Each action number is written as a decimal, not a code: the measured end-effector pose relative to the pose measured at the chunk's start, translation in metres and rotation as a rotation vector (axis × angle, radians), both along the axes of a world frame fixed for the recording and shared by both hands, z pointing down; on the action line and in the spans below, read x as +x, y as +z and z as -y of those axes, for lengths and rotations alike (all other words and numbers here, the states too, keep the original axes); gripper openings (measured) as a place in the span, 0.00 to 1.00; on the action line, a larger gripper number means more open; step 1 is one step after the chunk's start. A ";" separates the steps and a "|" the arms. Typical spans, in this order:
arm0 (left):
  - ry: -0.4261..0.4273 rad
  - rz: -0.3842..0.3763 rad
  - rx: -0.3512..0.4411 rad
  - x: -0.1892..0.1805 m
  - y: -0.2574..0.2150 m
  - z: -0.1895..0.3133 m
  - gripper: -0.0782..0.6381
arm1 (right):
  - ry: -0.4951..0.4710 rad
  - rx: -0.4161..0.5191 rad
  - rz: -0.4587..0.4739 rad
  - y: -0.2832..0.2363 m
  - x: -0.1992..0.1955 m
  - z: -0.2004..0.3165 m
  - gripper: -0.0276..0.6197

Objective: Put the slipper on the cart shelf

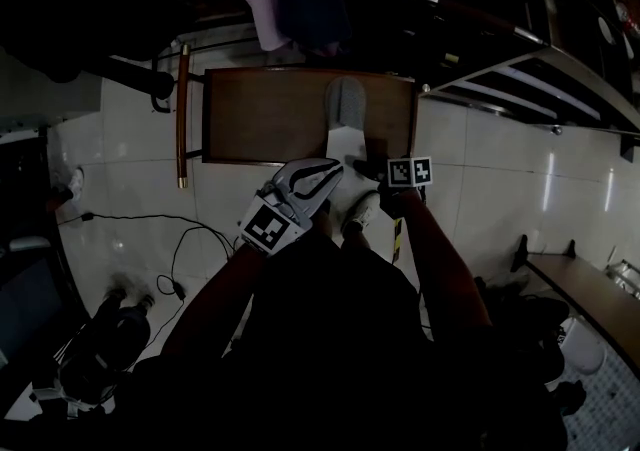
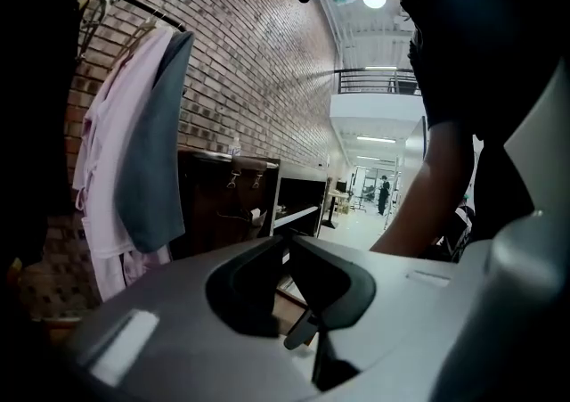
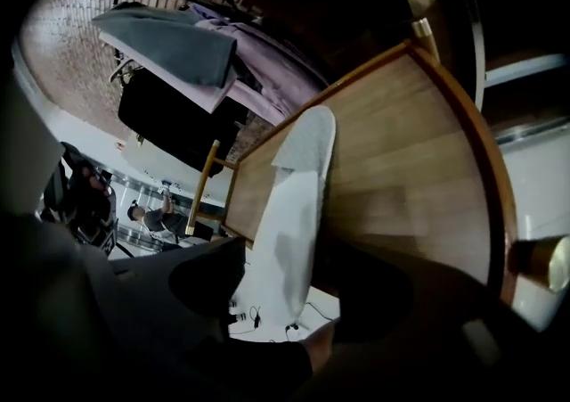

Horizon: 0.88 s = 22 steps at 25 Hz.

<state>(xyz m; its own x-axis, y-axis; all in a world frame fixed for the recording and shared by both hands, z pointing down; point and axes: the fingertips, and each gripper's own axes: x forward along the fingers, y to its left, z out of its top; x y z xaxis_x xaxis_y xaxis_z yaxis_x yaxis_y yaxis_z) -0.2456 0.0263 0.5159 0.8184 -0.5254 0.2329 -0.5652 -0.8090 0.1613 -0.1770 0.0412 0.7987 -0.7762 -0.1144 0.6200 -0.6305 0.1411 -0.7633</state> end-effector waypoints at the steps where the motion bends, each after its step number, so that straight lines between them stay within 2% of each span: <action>1: 0.000 0.001 -0.006 -0.001 0.001 0.002 0.15 | 0.005 -0.016 0.002 0.004 -0.001 0.000 0.49; 8: -0.025 0.004 -0.035 -0.017 0.014 0.009 0.15 | -0.035 -0.094 0.043 0.023 -0.026 0.001 0.49; 11: -0.038 0.009 -0.048 -0.024 0.019 0.010 0.15 | -0.066 -0.117 0.027 0.029 -0.038 -0.003 0.48; 12: -0.044 0.008 -0.055 -0.026 0.021 0.010 0.15 | -0.070 -0.116 0.018 0.031 -0.041 -0.003 0.47; 14: -0.053 0.005 -0.065 -0.029 0.023 0.010 0.15 | -0.066 -0.104 0.014 0.029 -0.045 0.000 0.26; 16: -0.058 0.004 -0.069 -0.031 0.024 0.011 0.15 | -0.052 -0.086 0.032 0.022 -0.048 0.004 0.18; 22: -0.054 -0.003 -0.060 -0.029 0.020 0.012 0.15 | -0.035 -0.018 0.064 -0.007 -0.040 0.010 0.15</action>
